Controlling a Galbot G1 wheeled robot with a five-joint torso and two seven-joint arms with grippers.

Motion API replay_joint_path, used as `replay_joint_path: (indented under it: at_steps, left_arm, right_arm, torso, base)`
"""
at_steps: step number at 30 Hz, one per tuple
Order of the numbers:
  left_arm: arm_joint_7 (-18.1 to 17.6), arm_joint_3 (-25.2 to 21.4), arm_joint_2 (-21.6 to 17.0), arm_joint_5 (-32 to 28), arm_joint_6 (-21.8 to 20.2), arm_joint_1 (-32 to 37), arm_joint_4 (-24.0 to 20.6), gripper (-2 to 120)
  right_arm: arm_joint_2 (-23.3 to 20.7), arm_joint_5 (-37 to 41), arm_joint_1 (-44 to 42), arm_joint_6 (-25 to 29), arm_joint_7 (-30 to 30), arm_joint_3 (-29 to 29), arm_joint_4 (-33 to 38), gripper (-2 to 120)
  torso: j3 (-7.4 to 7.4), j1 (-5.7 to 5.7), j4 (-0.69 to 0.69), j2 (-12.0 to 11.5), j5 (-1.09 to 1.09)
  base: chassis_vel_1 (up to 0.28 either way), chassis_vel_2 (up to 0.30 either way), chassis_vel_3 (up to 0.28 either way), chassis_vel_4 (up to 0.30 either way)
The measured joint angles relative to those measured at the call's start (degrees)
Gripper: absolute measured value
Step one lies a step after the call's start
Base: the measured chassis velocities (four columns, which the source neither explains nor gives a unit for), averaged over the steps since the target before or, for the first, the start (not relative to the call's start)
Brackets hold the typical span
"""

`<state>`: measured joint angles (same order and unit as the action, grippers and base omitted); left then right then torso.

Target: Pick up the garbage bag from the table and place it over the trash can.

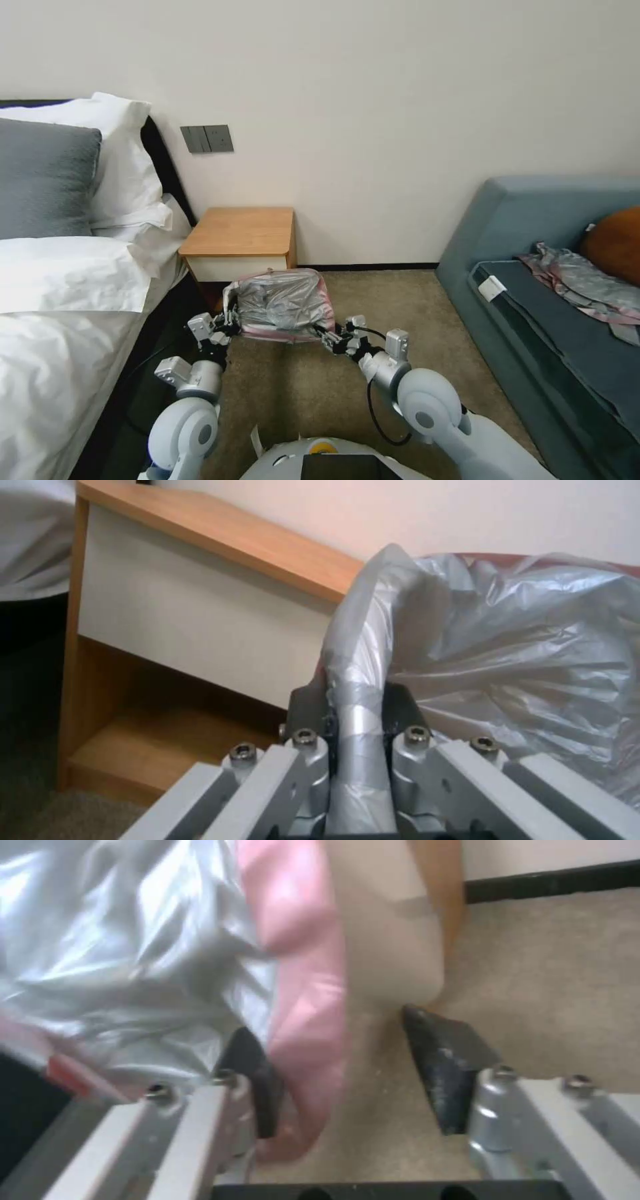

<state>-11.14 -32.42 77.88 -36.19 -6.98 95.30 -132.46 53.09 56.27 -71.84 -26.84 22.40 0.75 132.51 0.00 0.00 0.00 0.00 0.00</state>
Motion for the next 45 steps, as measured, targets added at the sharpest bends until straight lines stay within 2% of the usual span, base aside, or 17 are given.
replay_joint_path:
  at_steps: [2, 3, 7, 12, 13, 14, 33, 37, 45]
  left_arm:
    - [0.0, 0.0, 0.0, 0.0, 0.0, 0.0, 0.0, 5]
    - [0.0, 0.0, 0.0, 0.0, 0.0, 0.0, 0.0, 5]
    - [0.0, -0.1, -0.1, -0.1, 0.1, 0.0, -0.1, 5]
    - [0.0, -0.1, -0.2, -0.2, 0.1, 0.0, -0.1, 5]
    - [0.0, -0.2, -0.2, -0.3, 0.1, 0.0, -0.1, 5]
    - [0.0, -0.2, -0.2, -0.3, 0.1, -0.1, -0.1, 5]
    - [0.4, 0.1, 0.1, -0.1, 0.1, 0.8, -0.4, 5]
    - [0.4, 0.0, 0.2, 0.1, 0.2, 0.7, -0.1, 5]
    - [-0.2, -0.3, -0.1, 0.0, 0.2, 0.1, 0.7, 5]
  right_arm:
    - [0.0, -0.1, 0.1, 0.1, 1.0, 0.2, -0.1, 58]
    - [0.0, -0.1, 0.1, 0.1, 1.0, 0.2, -0.1, 58]
    - [-0.1, -0.3, 0.4, 0.4, 2.7, 0.7, -0.7, 76]
    - [-0.2, -0.4, 0.5, 0.6, 3.9, 0.9, -0.9, 88]
    - [-0.1, -0.4, 0.6, 0.7, 4.6, 1.1, -1.0, 96]
    - [-0.1, -0.4, 0.6, 0.8, 5.0, 1.2, -1.3, 99]
    - [2.4, -2.6, 3.6, 4.1, 7.1, 2.3, -7.0, 100]
    - [2.0, -2.5, 3.3, 4.1, 7.3, 2.3, -5.9, 100]
    - [-2.0, -2.5, -0.6, 4.0, 8.1, 2.7, 2.9, 100]
  torso:
    - [0.0, 0.0, 0.0, 0.0, 0.0]
    - [0.0, 0.0, 0.0, 0.0, 0.0]
    - [0.0, 0.0, 0.0, 0.0, 0.0]
    - [0.0, 0.0, 0.0, 0.0, 0.0]
    - [0.0, 0.0, 0.0, 0.0, 0.0]
    - [0.0, 0.0, 0.0, 0.0, 0.0]
    - [0.0, 0.0, 0.01, 0.0, 0.0]
    - [0.0, 0.0, 0.01, 0.0, 0.0]
    - [0.0, 0.0, -0.01, 0.0, 0.0]
  base:
    - [0.0, 0.0, 0.0, 0.0]
    - [0.0, 0.0, 0.0, 0.0]
    - [0.0, 0.0, 0.0, 0.0]
    - [0.0, 0.0, 0.0, 0.0]
    - [0.0, 0.0, 0.0, 0.0]
    - [0.0, 0.0, 0.0, 0.0]
    - [0.0, 0.0, 0.0, 0.0]
    - [0.0, 0.0, 0.0, 0.0]
    - [0.0, 0.0, 0.0, 0.0]
